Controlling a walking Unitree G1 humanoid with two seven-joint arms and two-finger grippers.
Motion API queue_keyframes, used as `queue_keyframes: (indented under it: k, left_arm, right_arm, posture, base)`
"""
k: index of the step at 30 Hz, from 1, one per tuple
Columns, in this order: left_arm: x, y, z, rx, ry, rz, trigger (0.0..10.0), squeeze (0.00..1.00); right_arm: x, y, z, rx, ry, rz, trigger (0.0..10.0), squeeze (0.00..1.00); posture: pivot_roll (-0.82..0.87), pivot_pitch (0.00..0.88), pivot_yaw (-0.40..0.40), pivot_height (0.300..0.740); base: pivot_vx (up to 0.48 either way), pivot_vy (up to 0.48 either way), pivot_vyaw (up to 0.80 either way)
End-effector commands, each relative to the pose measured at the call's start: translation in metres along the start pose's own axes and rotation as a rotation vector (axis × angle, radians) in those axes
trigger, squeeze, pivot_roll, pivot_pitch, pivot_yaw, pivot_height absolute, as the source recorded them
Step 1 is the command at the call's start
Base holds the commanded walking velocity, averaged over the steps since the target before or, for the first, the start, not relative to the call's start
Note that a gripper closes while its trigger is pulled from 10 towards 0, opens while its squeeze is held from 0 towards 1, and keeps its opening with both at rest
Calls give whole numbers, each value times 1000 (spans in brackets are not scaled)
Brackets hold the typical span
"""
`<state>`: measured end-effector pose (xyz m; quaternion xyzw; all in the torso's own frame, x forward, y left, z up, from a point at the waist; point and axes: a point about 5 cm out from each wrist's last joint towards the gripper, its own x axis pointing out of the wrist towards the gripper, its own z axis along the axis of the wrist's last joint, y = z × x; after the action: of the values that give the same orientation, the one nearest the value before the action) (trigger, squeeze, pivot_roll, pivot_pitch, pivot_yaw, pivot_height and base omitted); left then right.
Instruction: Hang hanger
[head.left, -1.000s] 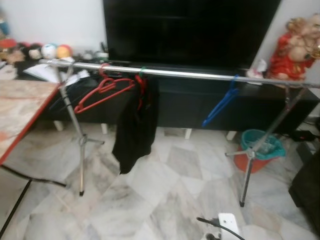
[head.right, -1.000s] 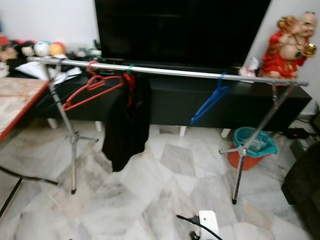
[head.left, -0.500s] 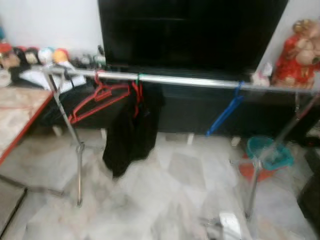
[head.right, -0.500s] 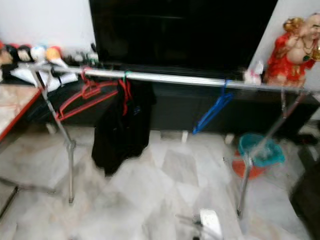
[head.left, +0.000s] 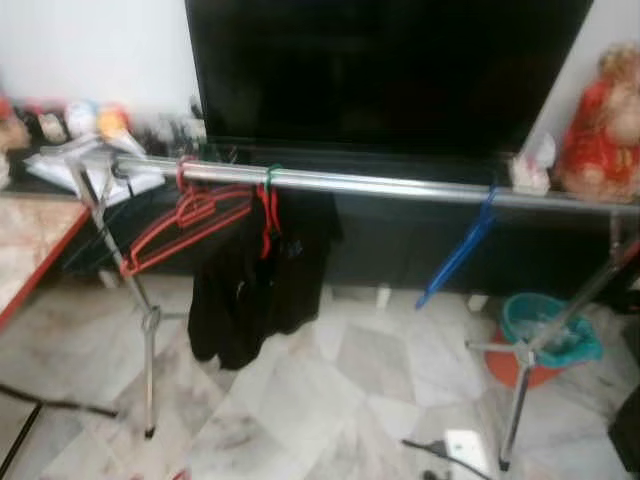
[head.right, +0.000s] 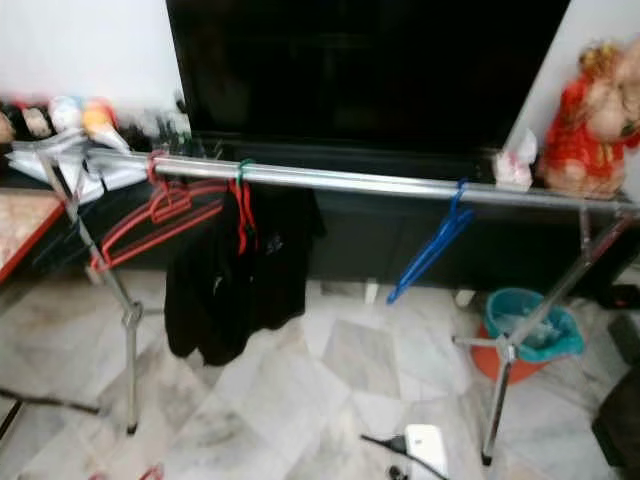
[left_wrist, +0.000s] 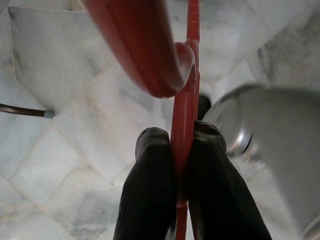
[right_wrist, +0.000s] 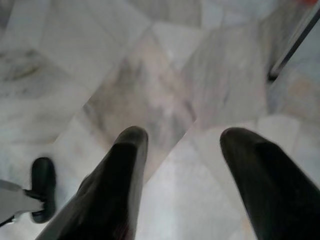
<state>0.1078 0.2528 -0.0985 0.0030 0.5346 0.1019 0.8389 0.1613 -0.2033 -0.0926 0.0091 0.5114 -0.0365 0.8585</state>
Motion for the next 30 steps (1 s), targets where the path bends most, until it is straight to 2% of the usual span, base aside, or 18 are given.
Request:
queue_keyframes:
  k: [1, 6, 24, 28, 30]
  left_arm:
    - [-1, 10, -2, 16, 11, 23, 10000, 0]
    - [-2, 12, -1, 25, 8, 31, 10000, 0]
    - [-1, 10, -1, 40, 4, 32, 10000, 0]
    - [-1, 10, 3, 37, -21, 38, 10000, 0]
    - [-2, 15, 14, 62, -91, 44, 10000, 0]
  right_arm:
    - [2, 12, 9, 5, -24, 26, 10000, 0]
    - [2, 12, 9, 12, -28, 27, 10000, 0]
    - [2, 13, 10, 7, -27, 30, 10000, 0]
    - [2, 12, 10, 6, -28, 29, 10000, 0]
    - [2, 13, 10, 3, -27, 29, 10000, 0]
  posture:
    - [123, 0, -56, 740]
    - [124, 0, -53, 740]
    - [126, 0, -58, 740]
    - [128, 0, -58, 740]
    - [128, 0, -58, 740]
  base:
    - [274, 0, 0]
    - [269, 0, 0]
    - [0, 0, 0]
    - [0, 0, 0]
    - [0, 0, 0]
